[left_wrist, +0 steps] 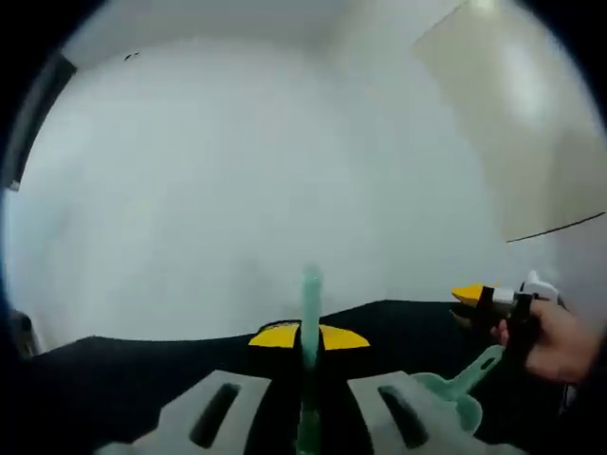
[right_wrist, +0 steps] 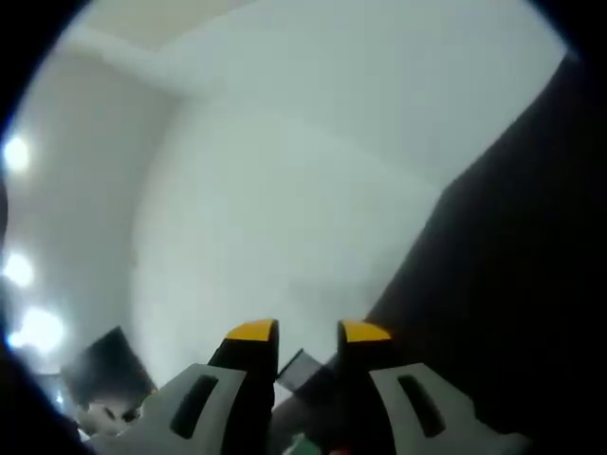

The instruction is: Pick up the broom and sweep the trash on the tabletop into the dustpan.

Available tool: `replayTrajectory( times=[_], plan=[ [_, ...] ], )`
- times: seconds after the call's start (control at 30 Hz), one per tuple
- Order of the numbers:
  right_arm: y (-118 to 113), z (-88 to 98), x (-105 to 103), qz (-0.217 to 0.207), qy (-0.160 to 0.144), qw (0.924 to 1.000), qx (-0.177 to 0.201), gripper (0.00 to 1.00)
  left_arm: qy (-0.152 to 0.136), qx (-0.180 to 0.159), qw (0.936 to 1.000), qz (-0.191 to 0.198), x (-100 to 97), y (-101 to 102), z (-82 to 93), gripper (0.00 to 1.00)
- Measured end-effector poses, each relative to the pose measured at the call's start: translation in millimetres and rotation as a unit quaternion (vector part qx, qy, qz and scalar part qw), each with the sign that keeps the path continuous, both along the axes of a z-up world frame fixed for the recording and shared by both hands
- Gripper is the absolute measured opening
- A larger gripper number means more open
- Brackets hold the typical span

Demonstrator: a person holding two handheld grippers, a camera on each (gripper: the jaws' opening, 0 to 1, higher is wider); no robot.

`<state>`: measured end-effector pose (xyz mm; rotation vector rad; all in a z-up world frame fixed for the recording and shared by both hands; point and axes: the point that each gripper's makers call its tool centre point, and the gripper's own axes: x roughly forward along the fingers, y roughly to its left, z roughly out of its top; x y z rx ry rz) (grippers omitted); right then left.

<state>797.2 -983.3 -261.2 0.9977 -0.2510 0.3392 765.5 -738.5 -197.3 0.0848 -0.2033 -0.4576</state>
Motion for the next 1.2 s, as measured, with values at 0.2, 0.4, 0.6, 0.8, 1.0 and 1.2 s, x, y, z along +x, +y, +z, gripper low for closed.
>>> replayTrajectory(
  times=[0.2, 0.4, 0.6, 0.8, 1.0, 1.2],
  plan=[
    [2.3, 1.2, -1.7, 0.003, -0.002, 1.0000, 0.002, 0.26, -0.040, -0.067, 0.9967, -0.019, -7.7, 32.2, 44.4, 0.04],
    [1.6, 2.2, -1.2, 0.003, -0.005, 1.0000, 0.006, 0.26, -0.049, -0.083, 0.9950, 0.028, -13.2, 105.5, 69.3, 0.04],
    [1.4, 3.0, -1.9, 0.002, -0.007, 0.9999, 0.009, 0.26, 0.018, -0.073, 0.9944, 0.074, -17.3, 159.9, 28.5, 0.04],
    [1.4, 2.8, -0.7, 0.002, -0.007, 0.9999, 0.008, 0.26, 0.067, -0.094, 0.9897, 0.085, -22.2, 177.5, -10.8, 0.04],
    [0.1, 2.0, 0.3, 0.000, -0.005, 1.0000, 0.007, 0.26, 0.016, -0.060, 0.9968, 0.050, -25.2, 107.1, -1.5, 0.04],
    [-2.4, 0.9, 1.1, -0.001, -0.005, 0.9999, 0.009, 0.26, -0.002, -0.024, 0.9994, 0.023, -6.0, 39.0, -4.2, 0.04]
  ],
)
